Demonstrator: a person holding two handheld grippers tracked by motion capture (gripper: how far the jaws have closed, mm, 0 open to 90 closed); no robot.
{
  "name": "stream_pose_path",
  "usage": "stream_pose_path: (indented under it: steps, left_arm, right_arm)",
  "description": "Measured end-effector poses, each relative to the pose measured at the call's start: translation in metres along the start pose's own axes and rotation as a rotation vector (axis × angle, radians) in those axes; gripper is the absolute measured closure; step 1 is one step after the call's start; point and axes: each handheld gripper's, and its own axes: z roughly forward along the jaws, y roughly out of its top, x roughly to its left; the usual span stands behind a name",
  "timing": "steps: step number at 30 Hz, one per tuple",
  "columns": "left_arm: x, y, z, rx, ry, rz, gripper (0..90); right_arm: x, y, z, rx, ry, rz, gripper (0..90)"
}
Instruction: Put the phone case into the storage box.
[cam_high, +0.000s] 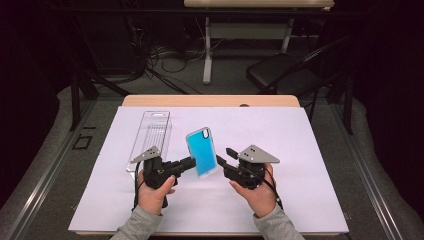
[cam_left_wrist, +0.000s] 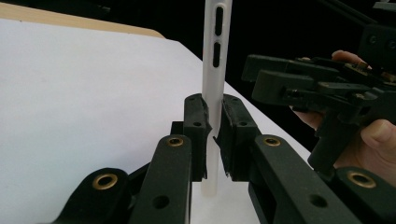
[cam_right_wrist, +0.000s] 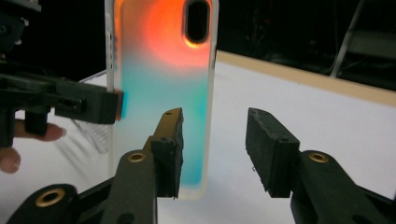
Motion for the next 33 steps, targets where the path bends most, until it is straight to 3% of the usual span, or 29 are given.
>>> stream_pose_path:
  steps: [7,13,20,25,33]
  left_arm:
    - [0.001,0.001,-0.001,0.001,0.001,0.0,81.9]
    - [0.001,0.001,-0.002,0.006,-0.003,0.001,81.9]
    - [0.0,0.003,-0.002,0.007,-0.023,0.005,81.9]
    - [-0.002,0.003,-0.002,0.009,-0.039,0.018,81.9]
    - [-0.004,0.002,-0.001,0.024,-0.061,0.033,81.9]
  right_arm:
    - [-0.004,0.0,0.003,0.045,0.01,-0.006,55.0]
    - [-0.009,0.002,0.002,0.023,0.016,-0.032,51.0]
    - [-0.019,0.002,0.004,0.024,0.071,0.019,50.7]
    - [-0.024,0.002,0.005,0.02,0.109,0.015,49.2]
    - [-0.028,0.002,0.004,0.026,0.183,0.046,51.2]
